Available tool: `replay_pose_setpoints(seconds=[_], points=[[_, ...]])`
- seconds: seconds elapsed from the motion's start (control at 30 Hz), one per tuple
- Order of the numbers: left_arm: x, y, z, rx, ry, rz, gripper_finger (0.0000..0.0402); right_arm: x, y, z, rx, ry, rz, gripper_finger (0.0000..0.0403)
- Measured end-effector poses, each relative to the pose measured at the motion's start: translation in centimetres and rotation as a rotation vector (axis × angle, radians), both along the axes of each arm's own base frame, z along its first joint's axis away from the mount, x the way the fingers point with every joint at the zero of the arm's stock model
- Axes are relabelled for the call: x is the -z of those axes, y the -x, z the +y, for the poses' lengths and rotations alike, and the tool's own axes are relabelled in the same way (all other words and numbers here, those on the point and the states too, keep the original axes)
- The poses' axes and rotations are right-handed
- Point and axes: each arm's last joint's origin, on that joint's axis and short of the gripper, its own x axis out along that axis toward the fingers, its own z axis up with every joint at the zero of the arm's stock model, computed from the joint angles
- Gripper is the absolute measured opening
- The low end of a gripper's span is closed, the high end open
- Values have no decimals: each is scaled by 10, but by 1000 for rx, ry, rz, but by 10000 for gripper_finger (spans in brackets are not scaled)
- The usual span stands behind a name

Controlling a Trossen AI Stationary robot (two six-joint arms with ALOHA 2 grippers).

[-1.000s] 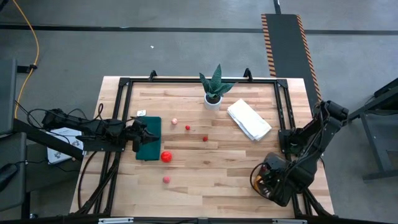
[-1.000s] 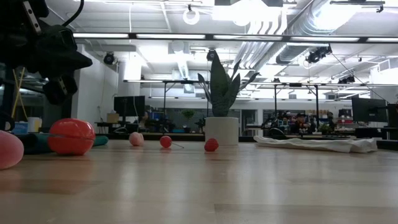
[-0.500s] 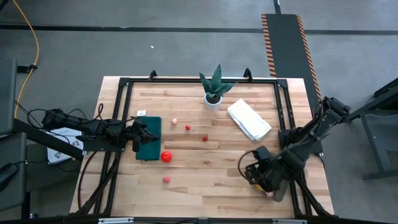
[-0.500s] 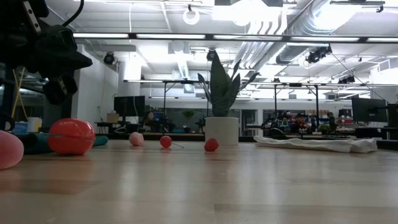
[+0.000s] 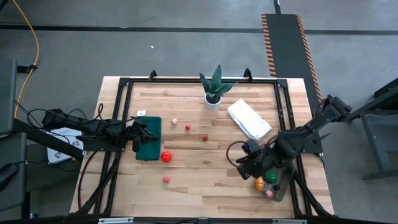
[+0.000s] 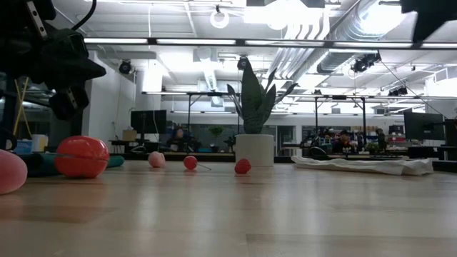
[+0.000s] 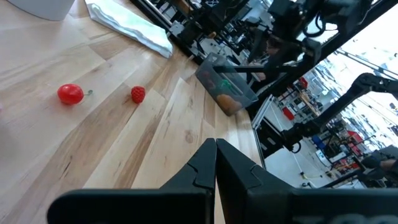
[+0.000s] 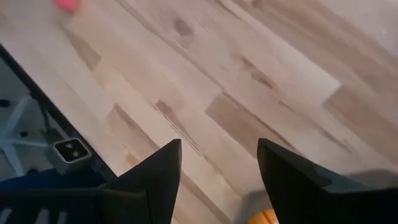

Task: Pick and placing Produce into tupperware
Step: Put the red raspberry into the black bin

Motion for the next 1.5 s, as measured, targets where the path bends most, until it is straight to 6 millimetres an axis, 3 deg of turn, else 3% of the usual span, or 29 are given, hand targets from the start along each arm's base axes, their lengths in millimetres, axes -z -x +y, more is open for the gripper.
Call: replay_pose_setpoints(seconds=[0.4, 1.5], points=[[0, 0, 0, 0, 0, 0, 1, -18, -5, -30, -90, 16, -71, 201], [0, 0, 0, -10, 8, -1, 1, -27, -21, -107, -281, 57, -93, 201]])
